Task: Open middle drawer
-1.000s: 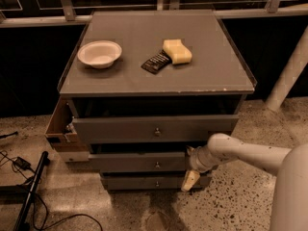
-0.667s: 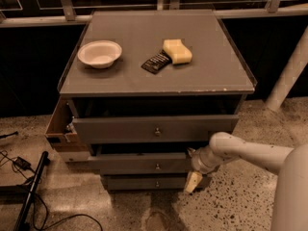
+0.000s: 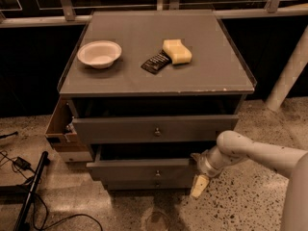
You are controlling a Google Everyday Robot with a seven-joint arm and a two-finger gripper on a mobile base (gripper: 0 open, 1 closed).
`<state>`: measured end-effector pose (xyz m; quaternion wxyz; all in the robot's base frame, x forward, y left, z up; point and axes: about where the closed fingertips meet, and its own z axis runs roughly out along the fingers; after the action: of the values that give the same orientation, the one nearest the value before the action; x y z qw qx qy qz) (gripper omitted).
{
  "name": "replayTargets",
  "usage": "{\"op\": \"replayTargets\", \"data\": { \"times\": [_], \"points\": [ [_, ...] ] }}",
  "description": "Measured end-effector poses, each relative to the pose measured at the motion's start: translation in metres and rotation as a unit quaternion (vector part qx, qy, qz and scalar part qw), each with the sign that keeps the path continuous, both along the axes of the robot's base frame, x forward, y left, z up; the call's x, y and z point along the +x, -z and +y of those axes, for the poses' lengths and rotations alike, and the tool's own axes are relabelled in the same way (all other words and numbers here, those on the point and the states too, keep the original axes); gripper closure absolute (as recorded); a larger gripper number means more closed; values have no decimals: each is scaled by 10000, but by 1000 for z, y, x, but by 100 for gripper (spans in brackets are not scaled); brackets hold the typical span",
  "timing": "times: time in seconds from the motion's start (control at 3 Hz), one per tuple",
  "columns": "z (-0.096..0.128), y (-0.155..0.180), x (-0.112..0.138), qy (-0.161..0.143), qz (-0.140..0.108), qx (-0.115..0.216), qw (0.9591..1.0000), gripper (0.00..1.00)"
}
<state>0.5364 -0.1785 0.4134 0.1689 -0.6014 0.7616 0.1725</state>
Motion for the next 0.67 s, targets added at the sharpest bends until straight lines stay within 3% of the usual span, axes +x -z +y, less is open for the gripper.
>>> {"op": "replayTargets", "data": {
  "times": [0.33, 0.67],
  "points": [
    [-3, -6, -18, -85, 368, 210, 9991, 0],
    [-7, -19, -50, -204, 923, 535, 9941, 0]
  ]
}}
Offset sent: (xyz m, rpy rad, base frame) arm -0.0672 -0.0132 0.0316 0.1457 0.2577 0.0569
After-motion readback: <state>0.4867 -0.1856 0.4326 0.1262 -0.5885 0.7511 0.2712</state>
